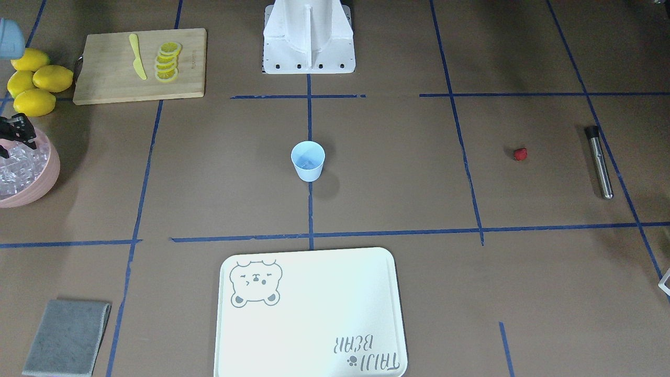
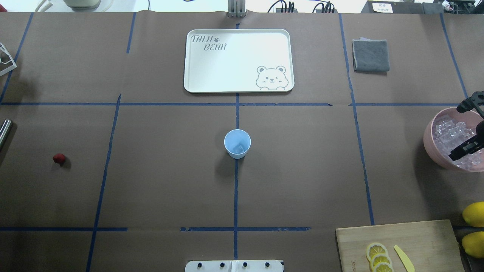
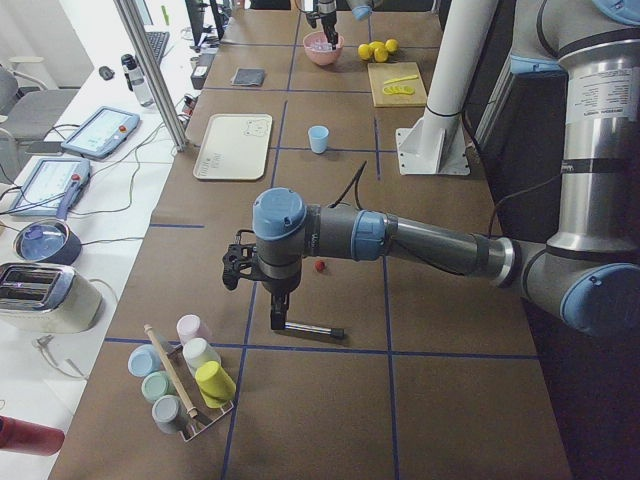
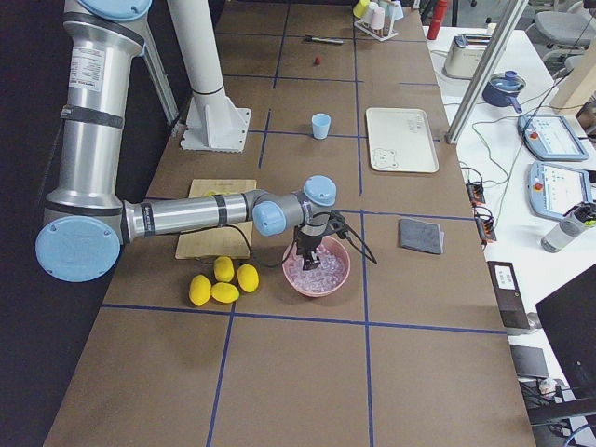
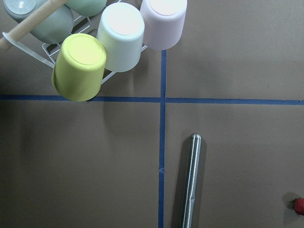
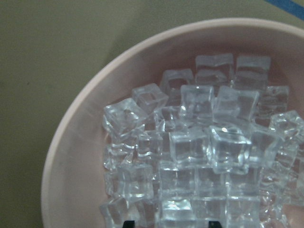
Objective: Mash ice and strawberries in cup
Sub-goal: 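Grasp another ice cube from the bowl with the right gripper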
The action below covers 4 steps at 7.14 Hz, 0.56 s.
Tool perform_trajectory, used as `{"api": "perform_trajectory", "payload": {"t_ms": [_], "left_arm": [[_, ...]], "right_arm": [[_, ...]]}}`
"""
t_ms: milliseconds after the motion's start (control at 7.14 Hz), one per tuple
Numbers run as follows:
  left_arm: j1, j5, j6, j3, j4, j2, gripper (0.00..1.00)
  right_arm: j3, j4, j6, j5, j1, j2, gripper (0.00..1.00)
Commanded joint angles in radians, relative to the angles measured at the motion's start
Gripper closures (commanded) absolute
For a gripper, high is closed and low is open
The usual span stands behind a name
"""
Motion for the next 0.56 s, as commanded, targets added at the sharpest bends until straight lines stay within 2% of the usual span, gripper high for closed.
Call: {"api": "perform_trajectory", "payload": {"t_ms": [0,420], "left_arm": [[0.0,0.0,-0.004,-0.007,0.0,0.003,0.0],[0.0,0.0,-0.011,-0.016,0.002,0.006,0.0]], "right_arm": [[0.002,0.0,0.0,0.0,0.0,0.01,0.4],[-0.002,0.0,0.0,-0.006,0.002,0.012,0.4]]}}
